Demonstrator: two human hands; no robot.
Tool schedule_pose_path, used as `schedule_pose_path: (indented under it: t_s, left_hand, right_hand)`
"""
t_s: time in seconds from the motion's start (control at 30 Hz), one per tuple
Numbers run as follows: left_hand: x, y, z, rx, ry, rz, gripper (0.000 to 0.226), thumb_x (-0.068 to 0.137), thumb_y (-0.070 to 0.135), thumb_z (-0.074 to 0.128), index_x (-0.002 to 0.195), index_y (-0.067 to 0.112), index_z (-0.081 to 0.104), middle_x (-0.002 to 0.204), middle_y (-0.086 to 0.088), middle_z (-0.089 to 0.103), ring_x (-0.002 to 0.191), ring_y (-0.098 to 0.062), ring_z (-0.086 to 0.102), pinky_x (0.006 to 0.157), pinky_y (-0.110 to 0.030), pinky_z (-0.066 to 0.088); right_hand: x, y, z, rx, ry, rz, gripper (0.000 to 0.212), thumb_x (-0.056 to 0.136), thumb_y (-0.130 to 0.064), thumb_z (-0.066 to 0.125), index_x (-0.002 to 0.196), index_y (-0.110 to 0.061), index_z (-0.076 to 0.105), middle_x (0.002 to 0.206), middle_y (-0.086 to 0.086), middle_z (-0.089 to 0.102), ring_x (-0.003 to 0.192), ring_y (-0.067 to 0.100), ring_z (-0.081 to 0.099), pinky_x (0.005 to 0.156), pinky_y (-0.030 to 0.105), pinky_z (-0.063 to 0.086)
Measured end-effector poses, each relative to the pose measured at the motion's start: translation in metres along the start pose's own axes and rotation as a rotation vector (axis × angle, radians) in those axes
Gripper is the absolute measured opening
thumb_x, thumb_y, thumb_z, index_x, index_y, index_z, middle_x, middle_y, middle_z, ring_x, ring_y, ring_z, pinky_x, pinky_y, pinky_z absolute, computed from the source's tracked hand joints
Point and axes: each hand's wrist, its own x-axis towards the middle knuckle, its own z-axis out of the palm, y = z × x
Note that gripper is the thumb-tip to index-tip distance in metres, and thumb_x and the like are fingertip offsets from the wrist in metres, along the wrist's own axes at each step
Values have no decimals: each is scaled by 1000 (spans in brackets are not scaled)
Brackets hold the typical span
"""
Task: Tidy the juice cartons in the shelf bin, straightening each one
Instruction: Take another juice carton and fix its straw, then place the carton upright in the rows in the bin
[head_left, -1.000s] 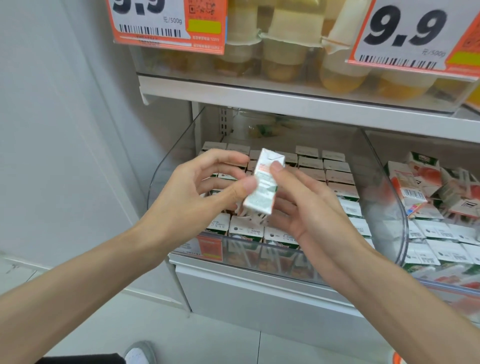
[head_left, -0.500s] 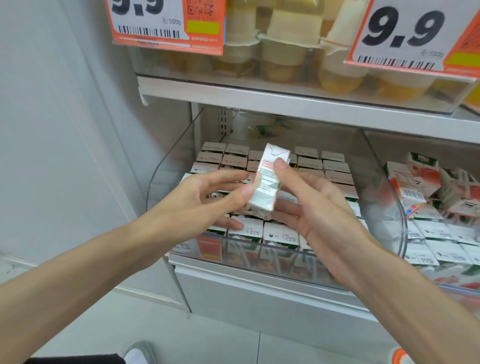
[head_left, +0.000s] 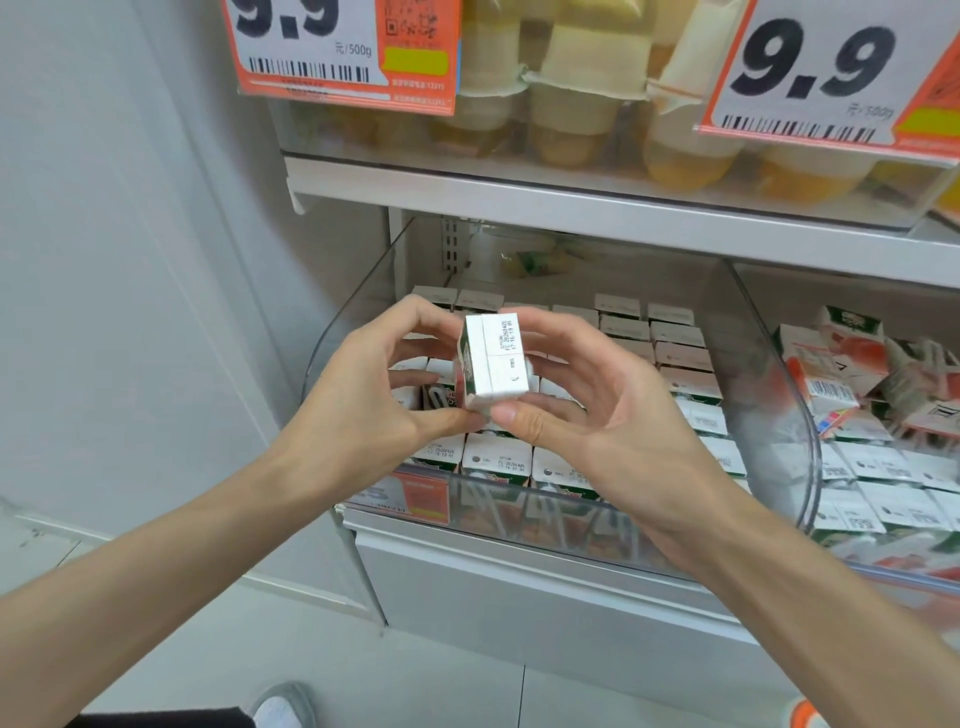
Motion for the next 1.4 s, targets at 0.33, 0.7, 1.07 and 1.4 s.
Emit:
schedule_pose_path:
  t_s: [0.33, 0.7, 1.07, 1.4]
  left_hand:
    - [-3, 2, 4, 195, -26, 105, 89, 72, 35, 95, 149, 37, 50, 141, 19, 58, 134, -7, 56, 103, -34, 55]
    - [-2, 2, -9, 96, -38, 132, 44, 89, 6, 81, 129, 24, 72, 123, 19, 75, 121, -1, 69, 107, -21, 51]
    - [-4, -11, -40, 369, 85, 56, 59, 92, 4, 79, 137, 38, 62, 117, 21, 69, 98, 3, 73, 91, -27, 63]
    - [-19, -22, -61, 204, 111, -28, 31, 84, 25, 89, 107, 39, 73, 93, 15, 71, 70, -8, 70, 64, -11, 46]
  right_hand:
    - [0, -2, 5, 36, 224, -17, 53, 74, -23, 94, 120, -28, 69, 115, -11, 76, 104, 8, 75, 90, 24, 61]
    - [6, 3, -1, -184, 72, -94, 59, 87, -28, 83, 139, -40, 58, 118, -9, 70, 100, 14, 75, 89, 29, 61]
    - [25, 8, 14, -606, 21, -211, 36, 96, -39, 73, 130, -38, 62, 107, -20, 69, 102, 0, 63, 87, 15, 51]
    - [39, 25, 23, -867, -169, -78, 35, 100, -49, 62, 132, -35, 66, 123, -21, 51, 121, 1, 42, 101, 22, 35]
